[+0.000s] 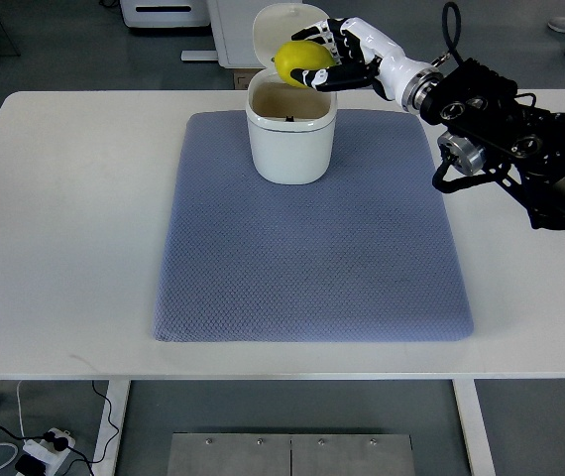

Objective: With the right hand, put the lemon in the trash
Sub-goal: 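Carry the lemon with the right hand over the white bin, then open the right hand fingers to drop the lemon into the bin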

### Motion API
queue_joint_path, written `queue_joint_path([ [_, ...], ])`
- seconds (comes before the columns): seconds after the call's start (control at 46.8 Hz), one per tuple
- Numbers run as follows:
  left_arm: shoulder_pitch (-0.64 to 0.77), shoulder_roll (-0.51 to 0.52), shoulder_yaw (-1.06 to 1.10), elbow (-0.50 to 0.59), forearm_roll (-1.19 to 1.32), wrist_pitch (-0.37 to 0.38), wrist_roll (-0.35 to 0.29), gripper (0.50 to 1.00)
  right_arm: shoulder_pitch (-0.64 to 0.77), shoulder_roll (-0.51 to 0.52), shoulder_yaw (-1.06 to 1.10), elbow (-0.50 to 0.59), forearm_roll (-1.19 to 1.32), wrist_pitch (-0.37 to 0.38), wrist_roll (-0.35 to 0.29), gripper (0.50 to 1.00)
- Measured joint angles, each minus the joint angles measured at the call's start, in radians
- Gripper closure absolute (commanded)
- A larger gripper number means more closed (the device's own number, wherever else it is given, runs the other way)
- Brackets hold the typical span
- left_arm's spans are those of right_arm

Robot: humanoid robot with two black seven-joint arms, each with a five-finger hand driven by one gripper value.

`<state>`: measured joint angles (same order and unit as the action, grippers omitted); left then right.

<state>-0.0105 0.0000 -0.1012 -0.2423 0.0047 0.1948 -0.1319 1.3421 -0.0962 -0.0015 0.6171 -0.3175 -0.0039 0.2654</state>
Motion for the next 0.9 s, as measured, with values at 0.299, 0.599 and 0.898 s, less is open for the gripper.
queue_joint_path([
  [0.299, 0.000, 0.000, 0.000, 0.000, 0.000, 0.000, 0.000, 0.500, 0.003, 0.083, -0.001, -0.083, 0.000, 0.001, -0.024, 0.969],
  [0.599, 0.000, 0.000, 0.000, 0.000, 0.000, 0.000, 0.000, 0.500, 0.003, 0.095, -0.001, -0.100, 0.000, 0.000, -0.035, 0.777],
  [0.898, 0.000, 0.000, 0.000, 0.000, 0.000, 0.000, 0.000, 0.500, 0.002, 0.095, 0.000, -0.105, 0.000, -0.017, -0.034, 0.519],
])
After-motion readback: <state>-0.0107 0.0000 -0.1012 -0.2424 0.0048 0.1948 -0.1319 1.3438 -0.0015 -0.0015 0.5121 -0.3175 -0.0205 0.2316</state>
